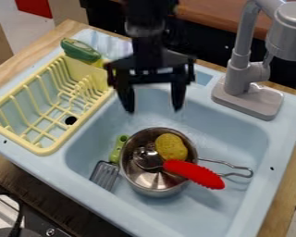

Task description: Move the spoon with red handle to the top side of the sink

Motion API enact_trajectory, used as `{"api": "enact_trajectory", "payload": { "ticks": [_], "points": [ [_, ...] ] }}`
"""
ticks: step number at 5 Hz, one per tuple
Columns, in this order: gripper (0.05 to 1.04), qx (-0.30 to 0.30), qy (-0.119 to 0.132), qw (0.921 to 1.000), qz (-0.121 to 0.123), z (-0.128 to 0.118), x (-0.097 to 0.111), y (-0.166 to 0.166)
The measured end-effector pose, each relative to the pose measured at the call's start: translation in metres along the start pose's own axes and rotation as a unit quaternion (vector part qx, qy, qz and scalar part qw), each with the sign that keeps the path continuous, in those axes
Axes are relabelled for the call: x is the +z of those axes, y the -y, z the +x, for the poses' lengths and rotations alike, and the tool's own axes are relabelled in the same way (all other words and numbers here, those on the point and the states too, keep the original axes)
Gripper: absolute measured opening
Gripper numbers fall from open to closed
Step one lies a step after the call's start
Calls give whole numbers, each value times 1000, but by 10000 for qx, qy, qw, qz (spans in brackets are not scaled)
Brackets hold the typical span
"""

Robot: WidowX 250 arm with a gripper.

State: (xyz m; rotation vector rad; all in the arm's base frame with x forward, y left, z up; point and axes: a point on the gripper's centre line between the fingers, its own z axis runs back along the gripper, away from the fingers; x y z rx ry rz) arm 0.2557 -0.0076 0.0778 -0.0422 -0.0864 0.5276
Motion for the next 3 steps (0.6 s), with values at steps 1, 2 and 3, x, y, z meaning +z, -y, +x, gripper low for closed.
{"api": "enact_trajectory", "payload": {
  "ticks": [1, 2, 3],
  "points": [
    [999, 205, 132, 9996, -116, -7, -12, 3],
    [999, 263, 148, 9993, -229, -9, -15, 8],
    [999, 243, 138, 9994, -213, -15, -21, 7]
  ]
}}
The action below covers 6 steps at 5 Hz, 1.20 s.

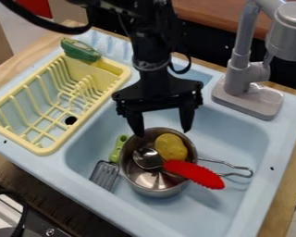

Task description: Move the spoon with red handle to the top side of the sink

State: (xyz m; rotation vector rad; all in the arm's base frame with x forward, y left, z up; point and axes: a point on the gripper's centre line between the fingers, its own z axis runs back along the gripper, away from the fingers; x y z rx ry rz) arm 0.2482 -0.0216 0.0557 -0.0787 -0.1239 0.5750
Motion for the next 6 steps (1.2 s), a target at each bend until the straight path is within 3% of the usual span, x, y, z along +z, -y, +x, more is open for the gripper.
{"api": "enact_trajectory", "payload": {
  "ticks": [6],
  "points": [
    [999, -223, 453, 9985, 200, -4, -19, -6]
  ]
}}
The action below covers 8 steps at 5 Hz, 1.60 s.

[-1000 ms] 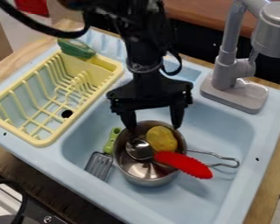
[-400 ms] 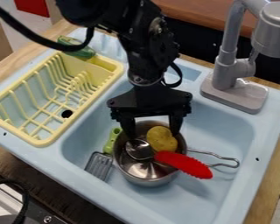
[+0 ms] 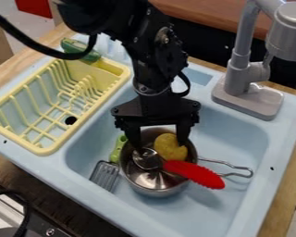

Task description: Move the spoon with red handle to the top side of the sink

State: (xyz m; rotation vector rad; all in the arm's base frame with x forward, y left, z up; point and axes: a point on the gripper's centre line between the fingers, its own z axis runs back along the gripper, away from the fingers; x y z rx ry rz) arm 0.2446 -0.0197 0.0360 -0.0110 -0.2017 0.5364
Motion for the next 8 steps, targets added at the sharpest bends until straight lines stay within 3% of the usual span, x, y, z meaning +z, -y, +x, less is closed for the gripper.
{"api": "enact_trajectory", "payload": {
  "ticks": [2, 3, 4, 5, 6, 8],
  "points": [
    [999, -53, -10, 9997, 228, -8, -12, 5],
    [955, -40, 52, 9998, 210, -7, -12, 7],
    [688, -37, 13, 9997, 240, -12, -14, 5],
    [483, -93, -34, 9996, 272, -15, -16, 2],
    [329, -68, -9, 9997, 239, -15, -13, 1],
    [115, -50, -111, 9997, 194, -14, -1, -6]
  ]
}}
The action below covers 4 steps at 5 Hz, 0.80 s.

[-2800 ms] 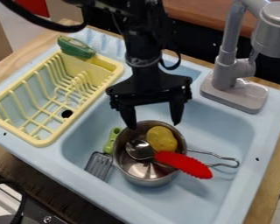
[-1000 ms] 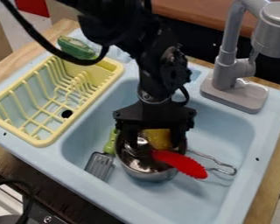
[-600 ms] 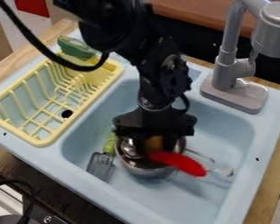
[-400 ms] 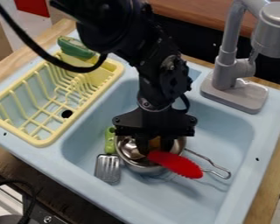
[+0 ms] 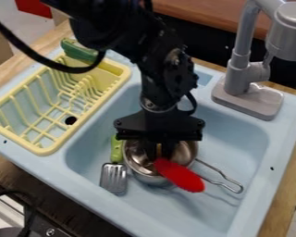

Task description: Move the spoon with red handle to the top side of the sink

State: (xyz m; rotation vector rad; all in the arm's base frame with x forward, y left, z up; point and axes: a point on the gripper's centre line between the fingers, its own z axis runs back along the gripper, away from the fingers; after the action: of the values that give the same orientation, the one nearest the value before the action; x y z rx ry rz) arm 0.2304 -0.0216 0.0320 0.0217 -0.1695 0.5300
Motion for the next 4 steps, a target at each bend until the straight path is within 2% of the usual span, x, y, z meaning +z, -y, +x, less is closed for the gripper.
{"api": "enact_trajectory", "payload": {
  "ticks": [1, 4],
  "points": [
    [53, 41, -170, 9998, -34, 2, 8, -4],
    [53, 95, -485, 9986, -210, 4, 31, -8]
  ]
}}
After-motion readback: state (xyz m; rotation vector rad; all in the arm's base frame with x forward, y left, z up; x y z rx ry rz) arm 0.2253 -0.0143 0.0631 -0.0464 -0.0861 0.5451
